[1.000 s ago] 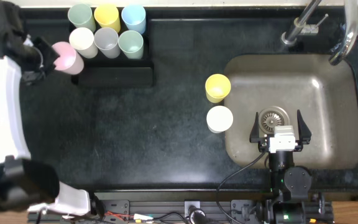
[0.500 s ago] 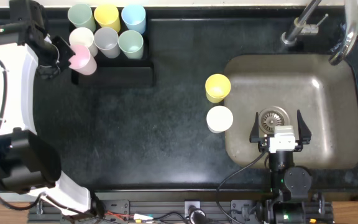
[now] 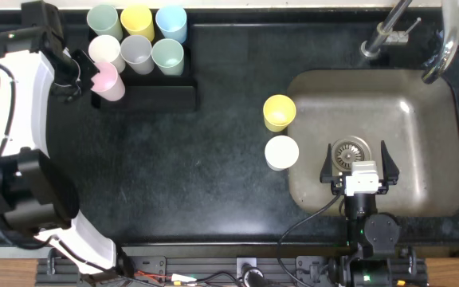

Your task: Store Cups

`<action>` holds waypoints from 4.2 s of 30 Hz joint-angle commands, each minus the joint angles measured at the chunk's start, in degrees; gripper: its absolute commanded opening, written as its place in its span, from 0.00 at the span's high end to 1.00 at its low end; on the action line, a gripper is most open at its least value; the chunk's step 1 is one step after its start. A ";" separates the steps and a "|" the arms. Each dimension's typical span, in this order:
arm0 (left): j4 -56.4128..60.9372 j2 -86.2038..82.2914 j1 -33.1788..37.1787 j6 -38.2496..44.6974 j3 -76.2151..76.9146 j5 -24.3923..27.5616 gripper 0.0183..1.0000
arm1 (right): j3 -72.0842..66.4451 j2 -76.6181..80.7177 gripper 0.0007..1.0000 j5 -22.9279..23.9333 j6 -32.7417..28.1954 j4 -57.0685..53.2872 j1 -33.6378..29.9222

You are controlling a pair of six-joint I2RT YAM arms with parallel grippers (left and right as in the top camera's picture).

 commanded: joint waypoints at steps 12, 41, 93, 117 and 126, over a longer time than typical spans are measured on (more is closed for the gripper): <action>1.01 3.02 0.31 1.09 0.11 -2.58 0.98 | -0.79 -0.48 0.00 0.17 0.02 0.35 0.35; 0.94 -14.12 -5.97 1.11 0.11 4.42 0.00 | -0.79 -0.48 0.00 0.17 0.02 0.35 0.35; 16.20 9.14 -50.88 -4.13 0.17 2.29 0.98 | -0.79 -0.48 0.00 0.17 0.02 0.35 0.35; 0.20 -4.11 -15.96 -10.16 0.48 1.68 0.98 | -0.79 -0.48 0.00 0.17 0.02 0.35 0.35; -1.53 0.31 -13.31 -10.10 0.48 -3.56 0.98 | -0.79 -0.48 0.00 0.17 0.02 0.35 0.35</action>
